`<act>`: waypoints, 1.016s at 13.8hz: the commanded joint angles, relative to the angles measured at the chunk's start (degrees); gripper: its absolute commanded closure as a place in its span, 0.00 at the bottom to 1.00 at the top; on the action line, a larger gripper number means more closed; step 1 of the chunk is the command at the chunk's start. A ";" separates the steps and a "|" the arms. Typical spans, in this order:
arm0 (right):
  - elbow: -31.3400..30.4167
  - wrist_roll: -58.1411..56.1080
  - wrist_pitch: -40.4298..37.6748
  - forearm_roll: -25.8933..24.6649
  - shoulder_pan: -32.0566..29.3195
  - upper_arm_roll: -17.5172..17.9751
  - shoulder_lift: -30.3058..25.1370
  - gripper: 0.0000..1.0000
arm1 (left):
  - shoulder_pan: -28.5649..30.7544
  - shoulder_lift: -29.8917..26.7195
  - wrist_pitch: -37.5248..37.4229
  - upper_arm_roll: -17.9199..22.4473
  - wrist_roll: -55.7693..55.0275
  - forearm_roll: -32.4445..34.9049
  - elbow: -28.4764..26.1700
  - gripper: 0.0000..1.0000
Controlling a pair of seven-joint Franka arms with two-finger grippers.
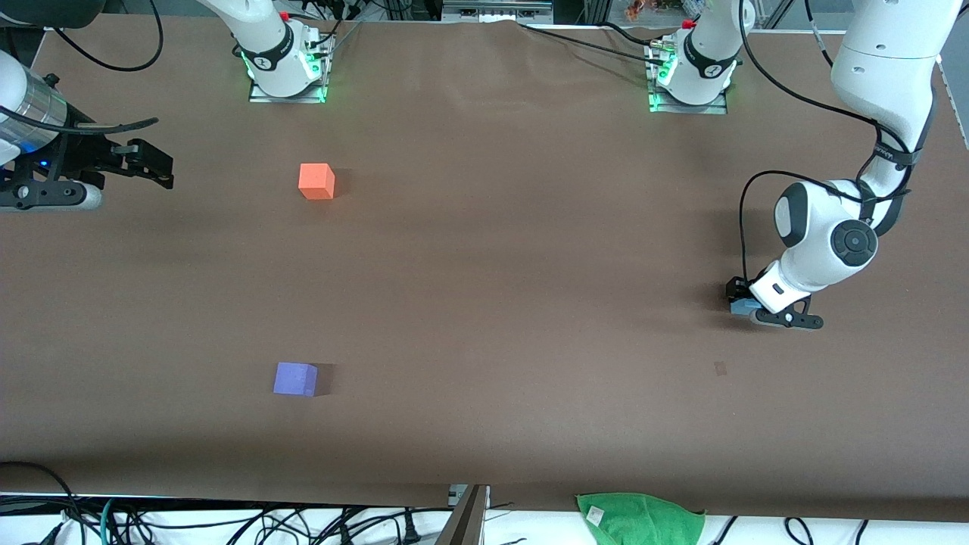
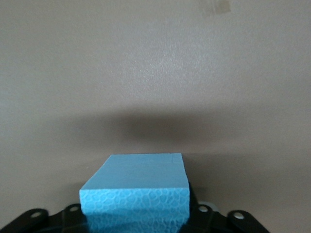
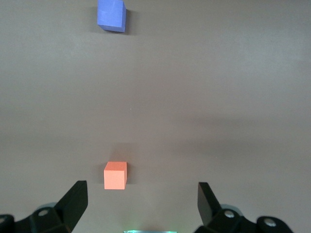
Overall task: Place blue block between orange and purple blocks
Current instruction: 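Carry the blue cube with the left gripper while the right gripper reaches out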
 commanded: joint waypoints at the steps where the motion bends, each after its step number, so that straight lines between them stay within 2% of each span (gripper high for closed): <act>1: 0.88 -0.13 -0.76 0.96 -0.17 -0.09 0.28 0.00 | -0.10 -4.10 -4.40 0.08 -0.09 0.64 0.52 1.00; 4: 0.88 -0.21 -0.06 0.96 -0.34 -0.09 0.37 0.00 | -0.10 -8.76 -16.86 -1.85 -0.09 0.55 5.86 1.00; 6: 1.05 -0.65 0.56 0.88 -0.34 -0.09 1.60 0.00 | -0.10 -9.21 -28.11 -5.62 -0.18 0.12 12.70 0.99; 7: 1.06 0.13 0.73 0.88 -0.43 -0.18 1.69 0.00 | -0.36 -9.21 -31.47 -7.99 -0.26 0.02 15.70 0.99; 9: 1.06 0.05 2.04 0.79 -1.39 -0.27 2.13 0.00 | -1.06 -9.12 -32.38 -13.61 -6.11 -0.06 17.57 1.00; 11: 0.97 -0.65 4.85 0.44 -3.15 -0.27 4.40 0.00 | -5.78 -8.08 -32.29 -16.26 -16.91 -0.06 17.66 1.00; 12: 0.97 -0.74 5.65 0.52 -3.33 -0.18 6.24 0.00 | -8.16 -6.59 -31.68 -17.23 -22.45 -0.41 17.84 1.00; 14: 1.06 -3.18 6.01 1.05 -3.68 -0.09 8.81 0.00 | -11.95 -2.47 -29.76 -21.18 -33.96 -0.59 22.29 1.00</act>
